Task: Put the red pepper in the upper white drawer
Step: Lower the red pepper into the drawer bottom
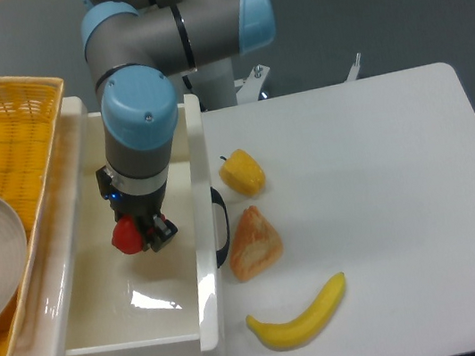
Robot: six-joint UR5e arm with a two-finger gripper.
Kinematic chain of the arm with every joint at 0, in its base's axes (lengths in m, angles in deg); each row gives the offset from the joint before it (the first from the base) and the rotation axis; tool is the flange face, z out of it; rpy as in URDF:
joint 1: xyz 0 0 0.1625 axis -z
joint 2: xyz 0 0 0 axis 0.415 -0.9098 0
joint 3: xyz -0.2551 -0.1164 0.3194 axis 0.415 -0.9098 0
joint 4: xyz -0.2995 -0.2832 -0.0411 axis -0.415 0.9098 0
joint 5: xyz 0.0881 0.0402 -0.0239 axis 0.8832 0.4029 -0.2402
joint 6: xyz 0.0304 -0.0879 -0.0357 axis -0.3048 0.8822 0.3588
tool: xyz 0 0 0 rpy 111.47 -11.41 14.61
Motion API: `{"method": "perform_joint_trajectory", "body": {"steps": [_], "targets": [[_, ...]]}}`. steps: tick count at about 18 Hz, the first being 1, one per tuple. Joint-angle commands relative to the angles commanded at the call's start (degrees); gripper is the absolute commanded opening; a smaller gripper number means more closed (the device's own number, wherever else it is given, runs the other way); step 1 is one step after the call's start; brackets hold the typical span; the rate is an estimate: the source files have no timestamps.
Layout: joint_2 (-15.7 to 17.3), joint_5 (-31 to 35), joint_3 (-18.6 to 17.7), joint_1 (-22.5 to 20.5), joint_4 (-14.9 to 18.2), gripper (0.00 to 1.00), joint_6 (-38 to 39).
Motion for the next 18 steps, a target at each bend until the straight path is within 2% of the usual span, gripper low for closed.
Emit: {"method": "perform_joint_trajectory", "body": {"steps": [10,12,14,18], "targets": [[-0.3,0.0,-1.1,0.0,-0.1,0.25,-0.1],[-0.6,0.0,-1.1,0.1,-0.1,0.31,-0.1],[-0.7,0.0,-1.1,0.1,-0.2,0.45,0.0],[-0.8,0.0,-1.7,0.3,-0.2,0.6,-0.1]]}}
